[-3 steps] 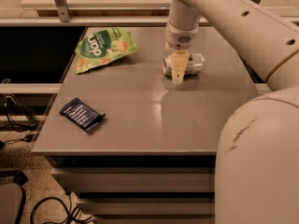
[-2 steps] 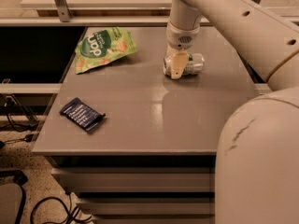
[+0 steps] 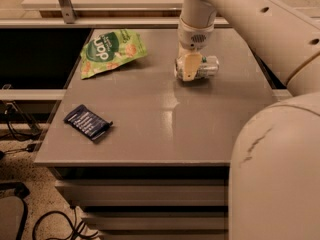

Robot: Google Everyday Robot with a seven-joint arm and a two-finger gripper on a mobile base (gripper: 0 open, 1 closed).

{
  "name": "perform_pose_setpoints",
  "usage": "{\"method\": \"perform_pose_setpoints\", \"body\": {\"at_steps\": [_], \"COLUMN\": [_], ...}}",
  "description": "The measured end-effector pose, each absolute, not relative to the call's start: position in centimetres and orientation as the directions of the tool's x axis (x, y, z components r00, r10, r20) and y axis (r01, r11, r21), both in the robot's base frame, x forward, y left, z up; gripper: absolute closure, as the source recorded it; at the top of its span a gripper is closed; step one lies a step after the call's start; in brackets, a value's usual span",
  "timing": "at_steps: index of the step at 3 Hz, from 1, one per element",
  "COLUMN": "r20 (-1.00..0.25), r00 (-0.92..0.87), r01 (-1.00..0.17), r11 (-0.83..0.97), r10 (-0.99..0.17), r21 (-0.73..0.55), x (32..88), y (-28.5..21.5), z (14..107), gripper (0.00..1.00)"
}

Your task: Place 7up can upright

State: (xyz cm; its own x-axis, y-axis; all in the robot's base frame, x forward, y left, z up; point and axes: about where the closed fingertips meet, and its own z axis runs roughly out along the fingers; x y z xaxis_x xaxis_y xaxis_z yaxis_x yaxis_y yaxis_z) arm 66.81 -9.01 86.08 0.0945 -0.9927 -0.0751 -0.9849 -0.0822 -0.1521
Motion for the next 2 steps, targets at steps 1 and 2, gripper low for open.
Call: {"method": "perform_pose_setpoints", "body": {"at_steps": [1,2], "r20": [-0.101,-0.239], "r00": [0.085,0.066], "r01": [-0.989,-0.992], "r11": [-0.071,-0.037], "r10": [-0.991,-0.969], "r21": [-0.129,-0.122], "x": [66.4,65.7], "y": [-9.0,-7.8], "z": [87.0,90.1], "gripper": [1.0,1.0]}}
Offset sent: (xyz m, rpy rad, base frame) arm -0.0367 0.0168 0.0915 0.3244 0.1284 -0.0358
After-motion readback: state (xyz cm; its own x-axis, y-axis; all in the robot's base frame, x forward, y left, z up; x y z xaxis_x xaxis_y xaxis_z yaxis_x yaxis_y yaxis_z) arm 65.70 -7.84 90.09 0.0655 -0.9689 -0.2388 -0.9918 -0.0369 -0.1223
